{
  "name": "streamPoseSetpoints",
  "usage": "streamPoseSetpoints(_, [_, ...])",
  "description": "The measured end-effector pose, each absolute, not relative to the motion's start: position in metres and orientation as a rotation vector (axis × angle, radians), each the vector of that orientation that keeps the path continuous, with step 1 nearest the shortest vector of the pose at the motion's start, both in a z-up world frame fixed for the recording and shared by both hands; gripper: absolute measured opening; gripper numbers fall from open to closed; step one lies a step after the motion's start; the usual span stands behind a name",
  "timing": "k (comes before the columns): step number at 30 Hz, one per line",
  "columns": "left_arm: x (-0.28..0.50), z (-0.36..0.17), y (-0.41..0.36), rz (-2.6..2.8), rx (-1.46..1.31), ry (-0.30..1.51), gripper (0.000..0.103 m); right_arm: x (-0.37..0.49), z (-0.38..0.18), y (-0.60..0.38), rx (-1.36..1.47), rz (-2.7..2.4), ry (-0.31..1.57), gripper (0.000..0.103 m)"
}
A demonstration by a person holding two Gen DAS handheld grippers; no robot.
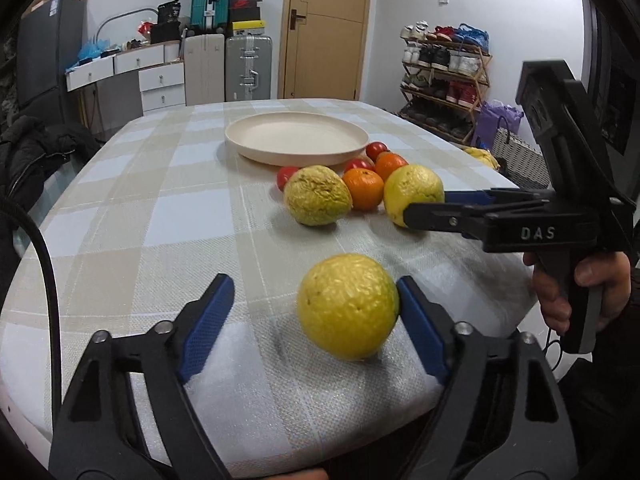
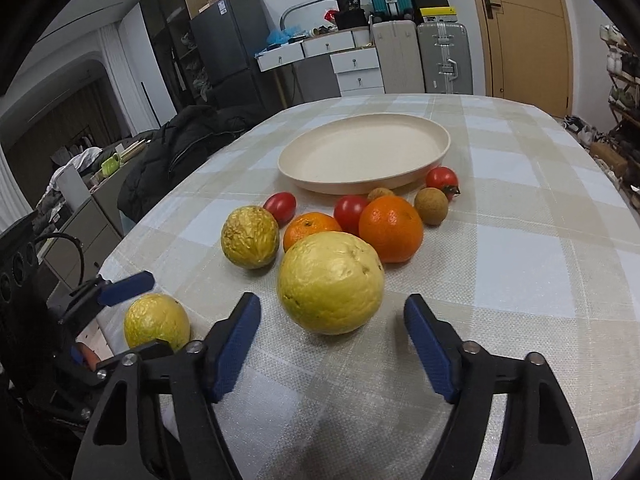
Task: Organize fruits
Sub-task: 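Close the left tool on the yellow lemon while the right tool grasps the pale grapefruit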
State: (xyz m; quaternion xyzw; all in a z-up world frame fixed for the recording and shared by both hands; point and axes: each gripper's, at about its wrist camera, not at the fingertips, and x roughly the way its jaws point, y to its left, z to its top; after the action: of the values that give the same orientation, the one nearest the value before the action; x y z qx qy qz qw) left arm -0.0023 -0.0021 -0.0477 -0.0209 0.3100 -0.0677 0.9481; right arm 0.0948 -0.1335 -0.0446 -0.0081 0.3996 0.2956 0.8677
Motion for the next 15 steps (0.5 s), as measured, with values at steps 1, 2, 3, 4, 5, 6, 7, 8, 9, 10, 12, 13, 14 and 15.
streamPoseSetpoints(1, [-0.002,-0.049,-0.004,-0.139,-0.03,0.632,0.075,0.095,-0.045,-0.133,-0.018,0.623,0.837,0.074])
streamPoseSetpoints(2, [-0.001,-0.05,-0.007,-0.143,-0.021,0.636,0.072,0.096,-0.045,-0.132,-0.013,0.624,0.837,0.074])
streamPoseSetpoints(3, [-0.001,-0.05,-0.008,-0.151,-0.019,0.64,0.067,0.097,-0.045,-0.132,-0.005,0.626,0.839,0.074])
streamPoseSetpoints(4, [0.0,-0.051,-0.009,-0.158,-0.017,0.643,0.065,0.098,-0.045,-0.131,-0.003,0.63,0.842,0.074])
streamPoseSetpoints(5, [0.0,-0.051,-0.011,-0.168,-0.015,0.645,0.06,0.098,-0.045,-0.13,0.0,0.632,0.844,0.073])
streamPoseSetpoints(6, [0.0,-0.052,-0.012,-0.175,-0.011,0.648,0.055,0.098,-0.045,-0.129,0.005,0.63,0.846,0.073])
streamPoseSetpoints(7, [-0.003,-0.051,-0.015,-0.183,-0.011,0.65,0.051,0.099,-0.045,-0.129,0.009,0.634,0.846,0.073])
streamPoseSetpoints(8, [-0.002,-0.052,-0.016,-0.195,-0.01,0.652,0.046,0.099,-0.044,-0.128,0.011,0.635,0.848,0.071])
streamPoseSetpoints(9, [-0.003,-0.051,-0.017,-0.194,-0.007,0.652,0.046,0.099,-0.044,-0.127,0.008,0.63,0.846,0.069])
streamPoseSetpoints(10, [-0.003,-0.051,-0.018,-0.193,-0.004,0.652,0.046,0.1,-0.044,-0.127,0.006,0.626,0.846,0.068])
streamPoseSetpoints(12, [-0.003,-0.052,-0.018,-0.194,-0.008,0.653,0.046,0.101,-0.046,-0.126,0.009,0.625,0.852,0.06])
streamPoseSetpoints(13, [-0.002,-0.052,-0.018,-0.195,-0.011,0.654,0.046,0.101,-0.046,-0.126,0.008,0.619,0.854,0.059])
streamPoseSetpoints(14, [-0.002,-0.052,-0.018,-0.197,-0.011,0.657,0.046,0.102,-0.046,-0.127,0.01,0.617,0.857,0.058])
streamPoseSetpoints(15, [-0.002,-0.051,-0.018,-0.196,-0.01,0.659,0.046,0.102,-0.046,-0.128,0.014,0.619,0.857,0.058])
